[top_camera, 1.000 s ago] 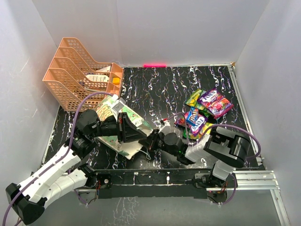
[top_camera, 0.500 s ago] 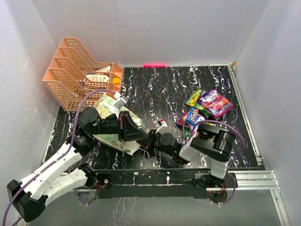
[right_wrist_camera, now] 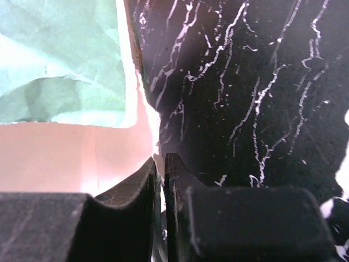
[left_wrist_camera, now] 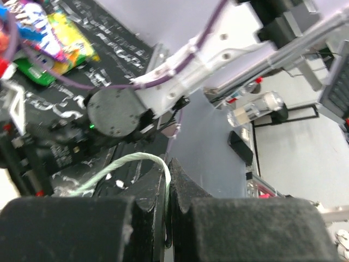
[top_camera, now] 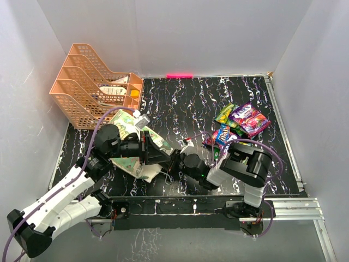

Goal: Take the snacks out of the paper bag

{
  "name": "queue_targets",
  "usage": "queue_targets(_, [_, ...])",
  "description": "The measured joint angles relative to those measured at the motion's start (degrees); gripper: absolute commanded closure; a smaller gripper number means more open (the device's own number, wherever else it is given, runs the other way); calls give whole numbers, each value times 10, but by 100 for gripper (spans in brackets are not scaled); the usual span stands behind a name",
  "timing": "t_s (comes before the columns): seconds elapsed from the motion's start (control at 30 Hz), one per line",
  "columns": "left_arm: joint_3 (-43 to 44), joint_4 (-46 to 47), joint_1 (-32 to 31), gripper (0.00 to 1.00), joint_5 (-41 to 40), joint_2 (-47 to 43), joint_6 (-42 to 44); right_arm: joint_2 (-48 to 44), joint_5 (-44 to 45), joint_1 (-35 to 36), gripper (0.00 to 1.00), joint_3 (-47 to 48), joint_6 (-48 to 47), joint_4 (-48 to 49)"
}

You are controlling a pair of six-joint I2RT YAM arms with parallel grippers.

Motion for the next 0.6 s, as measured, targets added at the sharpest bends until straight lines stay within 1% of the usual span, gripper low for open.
queue_targets(0.07, [-9, -24, 0, 100, -21, 0, 14, -5, 11, 0, 80, -2, 3, -15])
queue_targets(0.17, [-34, -57, 0, 100, -54, -6, 32, -42, 31, 0, 75, -24, 3, -66])
queue_targets(0.3, [-73, -87, -1, 100, -92, -28, 46, -95, 58, 0, 61, -39, -2, -138])
queue_targets(0.4, [-89, -105, -1, 100, -115, -52, 55, -134, 74, 0, 55, -40, -9, -203])
queue_targets(0.5, [-99, -114, -1, 100, -137, -80, 63, -187, 84, 2, 48, -40, -25, -280])
queue_targets(0.6, [-108, -120, -1, 100, -153, -112, 68, -276, 101, 11, 45, -41, -70, -356])
